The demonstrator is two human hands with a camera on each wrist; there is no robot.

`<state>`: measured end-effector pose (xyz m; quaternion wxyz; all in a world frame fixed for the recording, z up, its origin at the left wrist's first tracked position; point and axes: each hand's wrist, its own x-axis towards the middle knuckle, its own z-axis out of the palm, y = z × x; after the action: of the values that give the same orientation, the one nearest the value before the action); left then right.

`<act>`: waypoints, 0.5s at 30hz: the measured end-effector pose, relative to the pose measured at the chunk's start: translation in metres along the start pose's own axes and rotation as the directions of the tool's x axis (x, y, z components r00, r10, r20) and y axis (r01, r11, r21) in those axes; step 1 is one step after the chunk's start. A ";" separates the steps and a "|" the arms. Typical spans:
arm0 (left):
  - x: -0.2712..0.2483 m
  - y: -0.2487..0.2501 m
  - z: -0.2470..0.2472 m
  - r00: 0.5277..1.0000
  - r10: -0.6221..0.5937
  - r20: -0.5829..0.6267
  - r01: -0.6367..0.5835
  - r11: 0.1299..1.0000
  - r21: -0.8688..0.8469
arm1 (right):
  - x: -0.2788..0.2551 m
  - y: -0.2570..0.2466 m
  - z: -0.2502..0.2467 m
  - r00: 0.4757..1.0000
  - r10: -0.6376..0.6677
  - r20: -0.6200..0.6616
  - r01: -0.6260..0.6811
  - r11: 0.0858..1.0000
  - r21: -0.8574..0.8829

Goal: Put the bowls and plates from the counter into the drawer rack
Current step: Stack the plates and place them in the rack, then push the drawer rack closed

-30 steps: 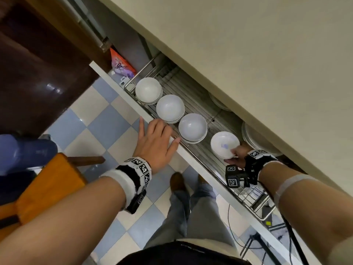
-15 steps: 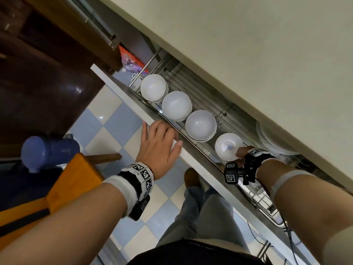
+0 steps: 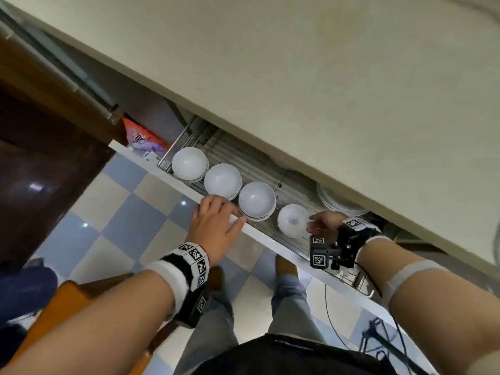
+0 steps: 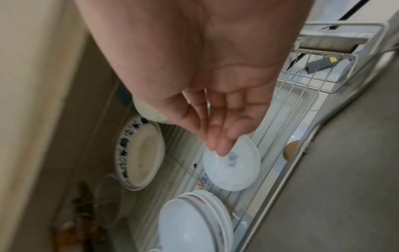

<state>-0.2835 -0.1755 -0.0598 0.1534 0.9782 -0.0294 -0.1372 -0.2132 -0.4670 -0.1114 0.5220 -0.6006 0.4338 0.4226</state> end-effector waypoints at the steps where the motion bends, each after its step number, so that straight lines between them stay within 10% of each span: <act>1: 0.003 -0.005 -0.004 1.000 0.005 -0.007 -0.006 0.998 -0.067 | -0.022 0.001 0.004 1.000 -0.006 0.008 0.006 0.999 0.031; 9: 0.017 -0.040 -0.050 0.953 -0.278 -0.120 0.219 0.906 -0.361 | -0.119 0.055 0.031 0.961 -0.171 -0.218 0.236 0.917 0.321; 12: 0.017 -0.051 -0.058 0.873 -0.448 0.191 0.474 0.693 -0.543 | -0.138 0.082 0.050 0.962 -0.138 -0.237 0.214 0.919 0.332; 15: 0.020 -0.047 -0.066 0.754 -0.334 0.566 0.656 0.330 -0.679 | -0.145 0.103 0.058 0.970 -0.077 -0.231 0.150 0.936 0.318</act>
<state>-0.2452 -0.1133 -0.0193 0.5534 0.6929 0.3211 -0.3324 -0.3537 -0.4055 -0.0047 0.5896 -0.5701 0.5172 0.2447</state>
